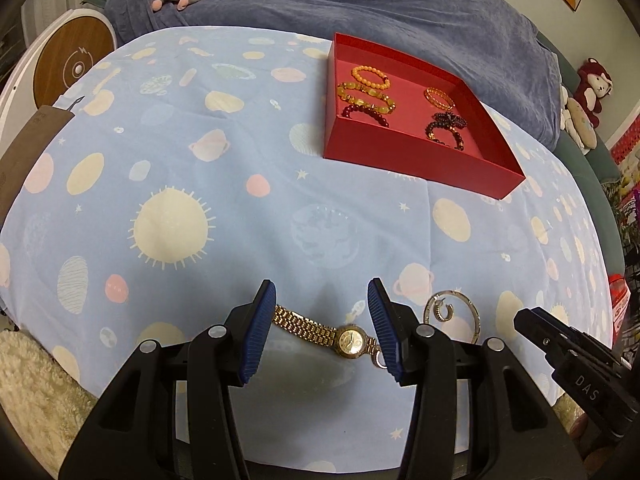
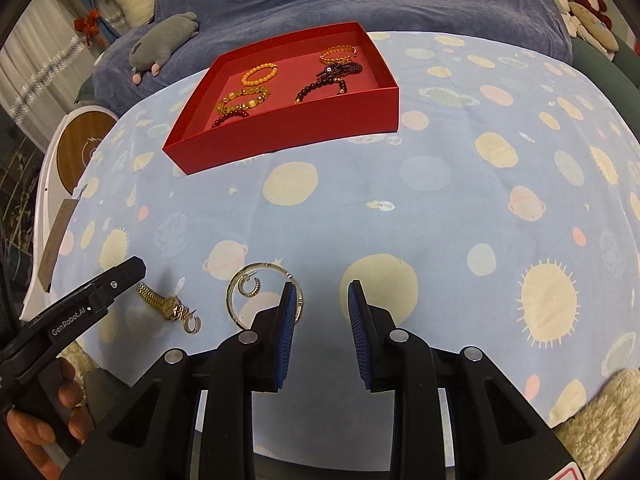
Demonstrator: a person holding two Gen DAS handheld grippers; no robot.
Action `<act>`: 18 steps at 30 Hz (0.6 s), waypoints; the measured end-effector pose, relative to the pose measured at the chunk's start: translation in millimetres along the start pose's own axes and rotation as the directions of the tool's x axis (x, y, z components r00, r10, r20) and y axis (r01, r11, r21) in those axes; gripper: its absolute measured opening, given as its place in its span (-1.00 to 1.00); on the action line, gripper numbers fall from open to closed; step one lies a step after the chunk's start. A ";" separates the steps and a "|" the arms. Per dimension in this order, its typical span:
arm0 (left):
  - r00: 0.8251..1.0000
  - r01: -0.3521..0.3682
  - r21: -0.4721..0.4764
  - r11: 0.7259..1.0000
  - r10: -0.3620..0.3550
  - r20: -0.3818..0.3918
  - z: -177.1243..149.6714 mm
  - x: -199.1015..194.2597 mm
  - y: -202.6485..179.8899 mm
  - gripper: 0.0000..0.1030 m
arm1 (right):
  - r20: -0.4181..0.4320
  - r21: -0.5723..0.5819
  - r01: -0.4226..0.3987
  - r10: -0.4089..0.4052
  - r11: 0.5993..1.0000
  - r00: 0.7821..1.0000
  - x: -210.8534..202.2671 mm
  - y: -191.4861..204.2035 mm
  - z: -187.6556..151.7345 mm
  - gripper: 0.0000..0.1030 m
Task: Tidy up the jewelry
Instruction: 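Move the left tool toward the gold watch while the right tool approaches the thin gold bangle, then close the right tool on the rim of the thin gold bangle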
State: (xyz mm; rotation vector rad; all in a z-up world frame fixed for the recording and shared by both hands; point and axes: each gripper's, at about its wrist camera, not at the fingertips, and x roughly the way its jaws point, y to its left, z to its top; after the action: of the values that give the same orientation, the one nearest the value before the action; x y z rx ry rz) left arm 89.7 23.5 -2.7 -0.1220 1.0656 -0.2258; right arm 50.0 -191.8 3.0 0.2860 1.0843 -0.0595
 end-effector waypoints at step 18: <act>1.000 -0.015 0.012 1.000 0.015 -0.022 -22.8 1.4 8.3 -0.11 | -0.029 -0.017 0.000 0.000 1.000 1.000 15.5 13.4 -10.3 -0.48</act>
State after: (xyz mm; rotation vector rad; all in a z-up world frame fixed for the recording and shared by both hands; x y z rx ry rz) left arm 71.4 31.4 -16.6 -0.1007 1.0871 -0.2207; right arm 50.8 -174.8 -12.4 0.2719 1.1127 -0.0461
